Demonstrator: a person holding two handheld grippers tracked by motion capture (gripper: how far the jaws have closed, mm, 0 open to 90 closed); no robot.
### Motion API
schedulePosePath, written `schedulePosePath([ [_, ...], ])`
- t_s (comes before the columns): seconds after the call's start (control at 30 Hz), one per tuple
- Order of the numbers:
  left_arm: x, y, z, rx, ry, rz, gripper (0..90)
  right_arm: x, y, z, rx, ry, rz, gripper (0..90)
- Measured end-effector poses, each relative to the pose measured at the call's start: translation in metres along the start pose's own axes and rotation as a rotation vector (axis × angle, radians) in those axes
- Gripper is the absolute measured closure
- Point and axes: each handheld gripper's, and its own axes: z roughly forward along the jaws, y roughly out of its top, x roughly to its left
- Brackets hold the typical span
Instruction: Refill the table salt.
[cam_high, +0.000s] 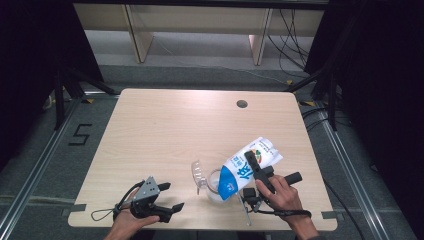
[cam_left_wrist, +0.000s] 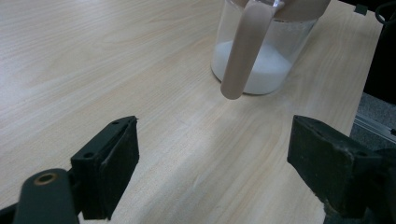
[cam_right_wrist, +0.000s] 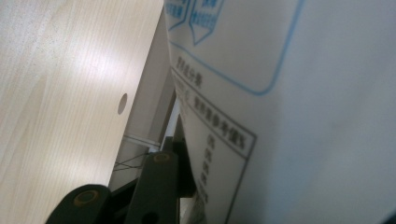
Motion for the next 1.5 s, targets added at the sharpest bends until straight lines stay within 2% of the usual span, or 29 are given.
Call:
schedulePosePath([
  [0.07,-0.0005,0.0,-0.0001,0.001,0.006,0.0,16.1,-0.0032,0.0008,0.0007,-0.02,-0.035,-0.024,70.8],
  [0.13,-0.0005,0.0,-0.0001,0.001,0.006,0.0,16.1,-0.0051,0.0003,0.0009,-0.027,-0.03,-0.058,70.9],
  [0.23,-0.0005,0.0,-0.0001,0.001,0.007,-0.001,16.1,-0.0045,0.0007,0.0009,-0.025,-0.034,-0.046,71.2],
  [0.3,-0.0005,0.0,-0.0001,0.001,0.007,-0.001,16.1,-0.0049,-0.0001,0.0007,-0.019,-0.013,-0.08,71.4],
  [0.4,0.0,0.0001,0.0,0.001,0.003,0.007,16.1,-0.0045,-0.0001,0.0006,-0.02,-0.016,-0.081,71.8],
  [0.5,0.0001,0.0,-0.0001,0.002,-0.001,0.0,16.1,-0.0018,-0.0007,0.0002,-0.005,0.0,-0.054,72.4],
  [0.53,0.0004,0.0,0.0,0.001,-0.003,0.004,16.1,-0.0025,-0.0006,-0.0003,0.006,0.018,-0.058,72.5],
  [0.57,0.0002,0.0,0.0,0.0,-0.001,0.003,16.1,-0.0046,-0.0002,0.0,0.0,0.012,-0.083,72.7],
  [0.63,-0.0008,-0.0001,-0.0001,0.0,0.007,-0.005,16.1,-0.0044,-0.0006,0.0002,-0.004,0.007,-0.081,72.9],
  [0.67,-0.0005,0.0,-0.0001,0.0,0.007,0.0,16.1,-0.0045,-0.0007,0.0,-0.001,0.011,-0.078,73.0],
  [0.7,-0.0006,-0.0001,-0.0001,0.0,0.007,-0.001,16.1,-0.0022,-0.0013,-0.0003,0.005,0.014,-0.052,73.1],
  [0.77,-0.0005,0.0,-0.0002,0.0,0.007,-0.001,16.1,-0.0021,-0.0015,-0.0003,0.005,0.016,-0.052,73.2],
  [0.8,-0.0003,0.0,-0.0002,0.002,0.005,0.0,16.1,-0.0022,-0.0014,-0.0004,0.006,0.013,-0.055,73.4],
  [0.83,-0.0005,-0.0001,-0.0002,0.0,0.007,0.0,16.1,-0.0044,-0.0008,0.0,-0.001,0.01,-0.085,73.5],
  [0.87,-0.0011,-0.0003,0.0,0.0,0.006,-0.013,16.1,-0.0046,-0.0007,0.0,0.0,0.01,-0.086,73.6],
  [0.97,-0.0004,0.0,-0.0002,0.001,0.006,0.001,16.1,-0.0046,-0.0008,0.0,-0.001,0.011,-0.086,73.7],
  [1.0,0.0,0.0,-0.0001,0.001,-0.001,0.001,16.1,-0.0023,-0.0015,-0.0004,0.006,0.015,-0.053,73.8],
  [1.07,-0.0002,-0.0001,-0.0001,-0.001,0.0,0.001,16.1,-0.0022,-0.0017,-0.0003,0.006,0.017,-0.054,73.9],
  [1.1,-0.0004,-0.0001,-0.0001,-0.002,0.003,0.0,16.1,-0.0004,-0.0006,-0.0015,0.021,0.016,-0.014,73.9],
  [1.13,-0.0007,-0.0001,-0.0001,0.0,0.008,-0.003,16.1,0.0,-0.0002,-0.0014,0.019,0.01,-0.005,74.0],
  [1.17,-0.001,-0.0003,-0.0001,0.0,0.008,-0.01,16.1,-0.0006,-0.0001,-0.0009,0.013,0.005,-0.013,74.0],
  [1.2,0.0,0.0,-0.0001,-0.001,-0.001,0.002,16.1,-0.0024,-0.0014,-0.0004,0.005,0.012,-0.053,74.0],
  [1.37,-0.0002,0.0,-0.0001,-0.001,0.0,0.002,16.1,-0.0024,-0.0014,-0.0006,0.009,0.014,-0.056,74.5],
  [1.4,-0.0002,0.0,0.0,-0.001,0.001,0.001,16.1,-0.0049,-0.0009,-0.0001,0.0,0.009,-0.088,74.5],
  [1.5,-0.0002,0.0,-0.0001,-0.002,0.0,0.0,16.1,-0.0048,-0.0008,-0.0003,0.0,0.005,-0.085,74.7],
])
